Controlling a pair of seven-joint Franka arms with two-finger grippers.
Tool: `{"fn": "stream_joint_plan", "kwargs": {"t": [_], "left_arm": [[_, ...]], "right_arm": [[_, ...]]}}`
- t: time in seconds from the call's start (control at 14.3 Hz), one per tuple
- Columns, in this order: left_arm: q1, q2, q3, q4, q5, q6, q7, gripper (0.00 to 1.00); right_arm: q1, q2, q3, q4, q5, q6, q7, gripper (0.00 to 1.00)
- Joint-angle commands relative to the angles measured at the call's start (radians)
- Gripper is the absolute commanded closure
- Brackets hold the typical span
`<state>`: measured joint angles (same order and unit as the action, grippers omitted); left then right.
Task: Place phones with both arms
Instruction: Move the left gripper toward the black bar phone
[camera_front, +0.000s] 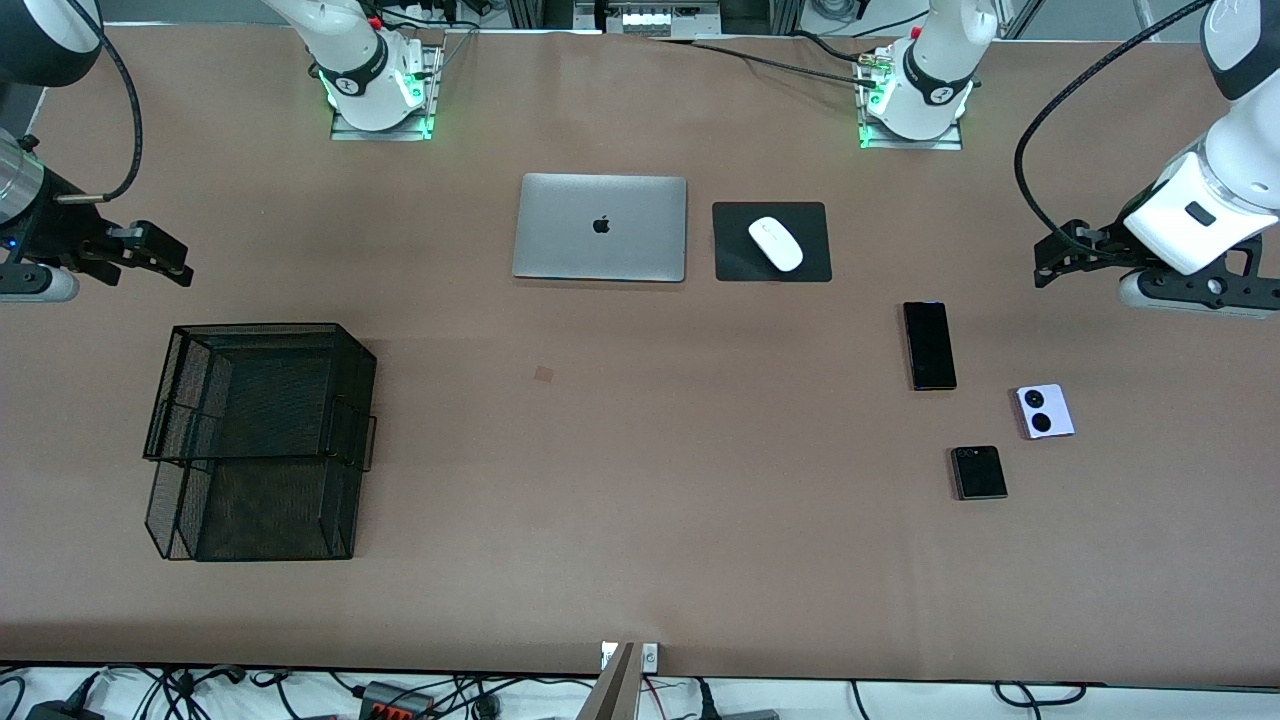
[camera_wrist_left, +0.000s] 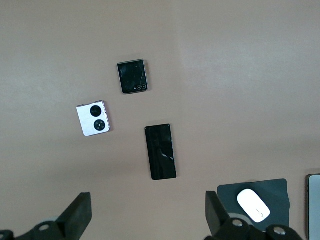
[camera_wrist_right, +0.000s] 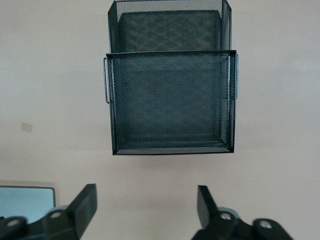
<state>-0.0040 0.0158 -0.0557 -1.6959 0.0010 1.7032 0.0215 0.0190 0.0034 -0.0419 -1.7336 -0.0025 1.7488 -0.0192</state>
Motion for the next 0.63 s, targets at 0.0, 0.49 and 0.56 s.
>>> {"fn": "stream_joint_plan", "kwargs": {"t": [0.0, 0.49, 0.56], "left_arm": [[0.009, 0.000, -0.003, 0.015, -0.022, -0.022, 0.008, 0.00], [0.005, 0.001, -0.003, 0.016, -0.022, -0.022, 0.003, 0.00], [0.004, 0.001, -0.003, 0.016, -0.022, -0.026, -0.006, 0.00]], "right_arm": [[-0.014, -0.014, 0.014, -0.015, -0.011, 0.011, 0.004, 0.05], [-0.013, -0.013, 0.014, -0.015, -0.013, 0.008, 0.004, 0.00], [-0.014, -0.013, 0.014, -0.015, -0.013, 0.008, 0.004, 0.00]]}}
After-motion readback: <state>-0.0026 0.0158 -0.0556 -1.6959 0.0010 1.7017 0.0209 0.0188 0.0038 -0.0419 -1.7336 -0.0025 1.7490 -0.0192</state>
